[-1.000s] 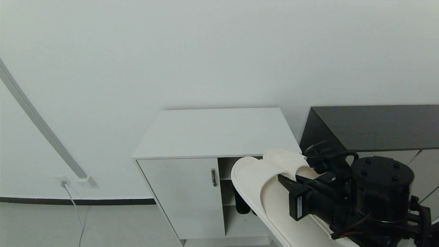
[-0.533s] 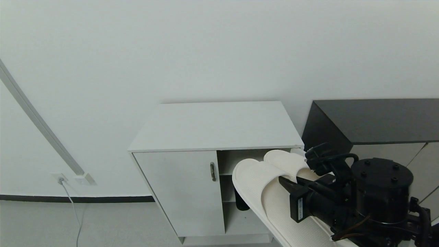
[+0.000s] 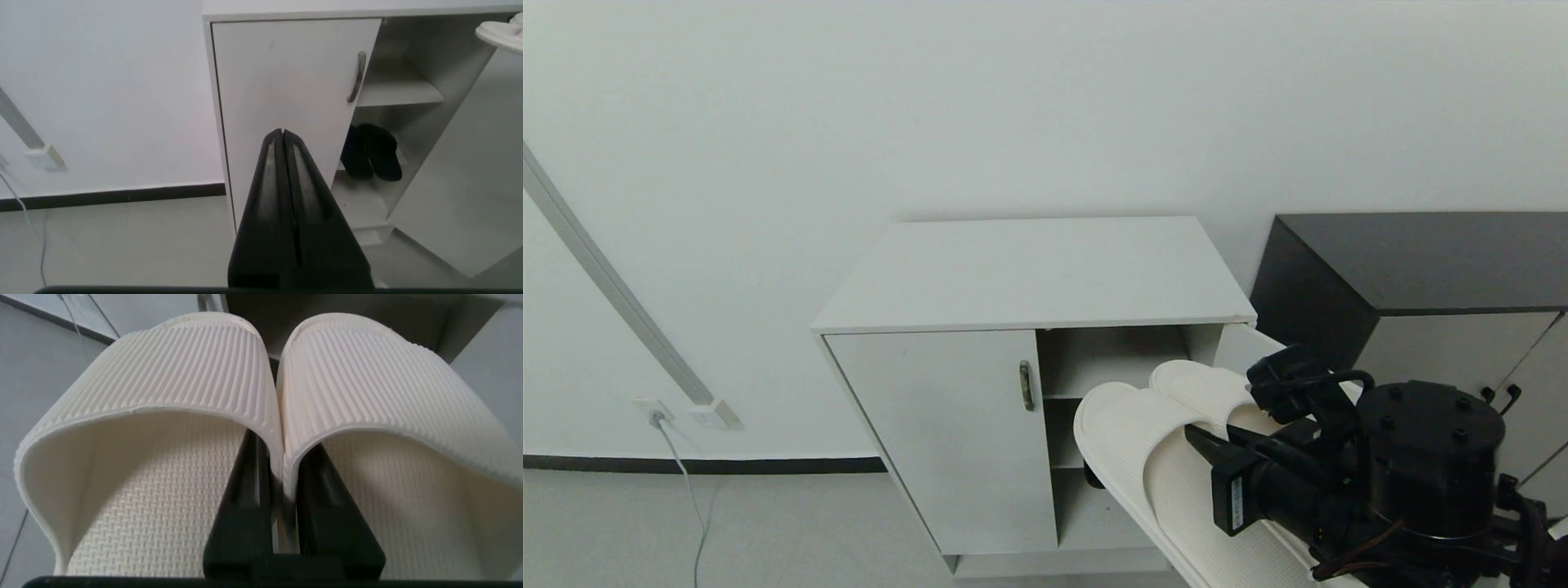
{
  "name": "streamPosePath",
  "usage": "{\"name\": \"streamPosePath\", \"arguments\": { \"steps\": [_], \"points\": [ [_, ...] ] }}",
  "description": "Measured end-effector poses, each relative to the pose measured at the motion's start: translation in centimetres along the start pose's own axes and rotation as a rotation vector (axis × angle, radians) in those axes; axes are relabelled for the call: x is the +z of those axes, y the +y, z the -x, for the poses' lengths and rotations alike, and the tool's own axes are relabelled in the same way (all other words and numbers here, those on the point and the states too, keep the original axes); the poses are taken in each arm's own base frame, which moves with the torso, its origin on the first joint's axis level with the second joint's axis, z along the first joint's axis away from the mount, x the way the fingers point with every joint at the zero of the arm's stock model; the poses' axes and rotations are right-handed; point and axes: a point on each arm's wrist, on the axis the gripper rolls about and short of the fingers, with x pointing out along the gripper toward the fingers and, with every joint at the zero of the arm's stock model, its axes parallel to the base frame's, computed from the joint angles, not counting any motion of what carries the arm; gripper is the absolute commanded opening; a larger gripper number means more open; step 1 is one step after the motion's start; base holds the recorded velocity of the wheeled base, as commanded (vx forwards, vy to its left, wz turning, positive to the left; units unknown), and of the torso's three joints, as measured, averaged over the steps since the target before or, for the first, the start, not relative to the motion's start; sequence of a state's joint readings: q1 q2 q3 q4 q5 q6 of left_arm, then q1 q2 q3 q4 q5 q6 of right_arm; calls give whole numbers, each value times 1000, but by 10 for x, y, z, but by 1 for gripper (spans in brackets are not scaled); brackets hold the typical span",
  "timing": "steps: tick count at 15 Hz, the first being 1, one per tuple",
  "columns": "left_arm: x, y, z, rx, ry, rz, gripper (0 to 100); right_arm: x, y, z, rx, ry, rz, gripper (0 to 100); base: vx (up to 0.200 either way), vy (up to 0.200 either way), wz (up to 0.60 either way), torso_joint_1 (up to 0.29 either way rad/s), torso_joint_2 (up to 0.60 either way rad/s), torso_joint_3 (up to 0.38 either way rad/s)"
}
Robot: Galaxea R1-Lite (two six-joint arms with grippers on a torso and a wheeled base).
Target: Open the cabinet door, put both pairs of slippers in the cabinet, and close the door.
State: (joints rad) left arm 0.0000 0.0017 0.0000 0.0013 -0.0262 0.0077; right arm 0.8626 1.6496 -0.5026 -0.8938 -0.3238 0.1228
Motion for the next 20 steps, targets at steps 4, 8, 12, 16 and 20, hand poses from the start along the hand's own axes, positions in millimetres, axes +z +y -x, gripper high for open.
{"name": "streamPosePath", "arguments": {
  "steps": [4, 8, 12, 16, 20],
  "points": [
    [0, 0, 0, 0, 0, 0, 0, -1, 1, 1, 2, 3, 3, 0, 0, 0, 0, -222, 549, 321],
    [0, 0, 0, 0, 0, 0, 0, -2, 1, 1, 4, 5, 4, 0, 0, 0, 0, -204, 530, 408],
    [0, 0, 0, 0, 0, 0, 0, -2, 2, 1, 6, 6, 6, 0, 0, 0, 0, -176, 500, 511],
    [0, 0, 0, 0, 0, 1, 0, -2, 2, 1, 7, 7, 6, 0, 0, 0, 0, -155, 482, 483],
    [0, 0, 0, 0, 0, 1, 0, -3, 2, 1, 5, 8, 7, 0, 0, 0, 0, -112, 460, 370]
  ]
}}
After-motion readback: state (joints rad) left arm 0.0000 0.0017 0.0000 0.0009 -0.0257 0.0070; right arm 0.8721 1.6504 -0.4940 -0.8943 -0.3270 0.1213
